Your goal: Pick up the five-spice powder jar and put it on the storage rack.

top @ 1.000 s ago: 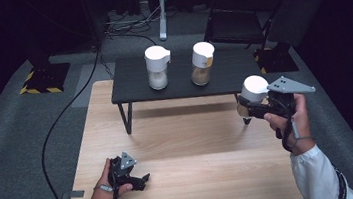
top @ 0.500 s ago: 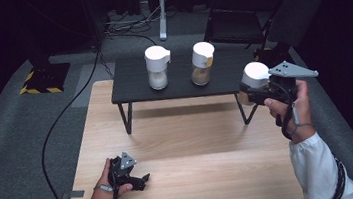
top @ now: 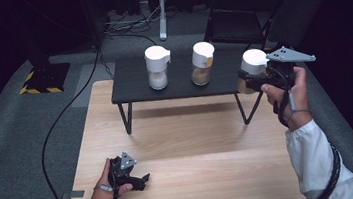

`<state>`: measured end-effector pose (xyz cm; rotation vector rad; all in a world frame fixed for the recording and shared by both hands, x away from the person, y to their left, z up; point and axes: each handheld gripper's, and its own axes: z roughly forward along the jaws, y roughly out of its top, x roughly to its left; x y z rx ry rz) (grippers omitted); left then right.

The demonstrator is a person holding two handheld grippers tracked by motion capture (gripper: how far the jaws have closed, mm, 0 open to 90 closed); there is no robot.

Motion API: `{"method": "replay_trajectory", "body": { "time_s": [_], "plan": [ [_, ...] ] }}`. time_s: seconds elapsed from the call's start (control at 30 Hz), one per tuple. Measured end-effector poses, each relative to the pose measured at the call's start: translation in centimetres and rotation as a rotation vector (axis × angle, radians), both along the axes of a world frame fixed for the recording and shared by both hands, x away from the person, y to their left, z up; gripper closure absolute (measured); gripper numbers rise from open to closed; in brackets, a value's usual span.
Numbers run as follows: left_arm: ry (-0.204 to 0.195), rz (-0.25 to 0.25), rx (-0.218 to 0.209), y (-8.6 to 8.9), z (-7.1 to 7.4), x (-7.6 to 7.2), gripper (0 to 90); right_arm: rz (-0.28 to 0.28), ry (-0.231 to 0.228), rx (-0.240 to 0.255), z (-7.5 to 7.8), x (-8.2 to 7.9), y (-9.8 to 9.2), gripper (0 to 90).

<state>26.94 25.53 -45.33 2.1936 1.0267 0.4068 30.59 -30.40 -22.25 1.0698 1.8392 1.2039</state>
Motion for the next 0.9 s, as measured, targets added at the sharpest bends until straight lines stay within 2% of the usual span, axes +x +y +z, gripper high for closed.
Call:
{"method": "replay_trajectory", "body": {
  "time_s": [0.9],
  "plan": [
    [0.001, -0.001, 0.000, 0.0, 0.0, 0.0, 0.1, -0.054, -0.007, 0.033, -0.2, 4.6, 1.5, 29.5]
  ]
}}
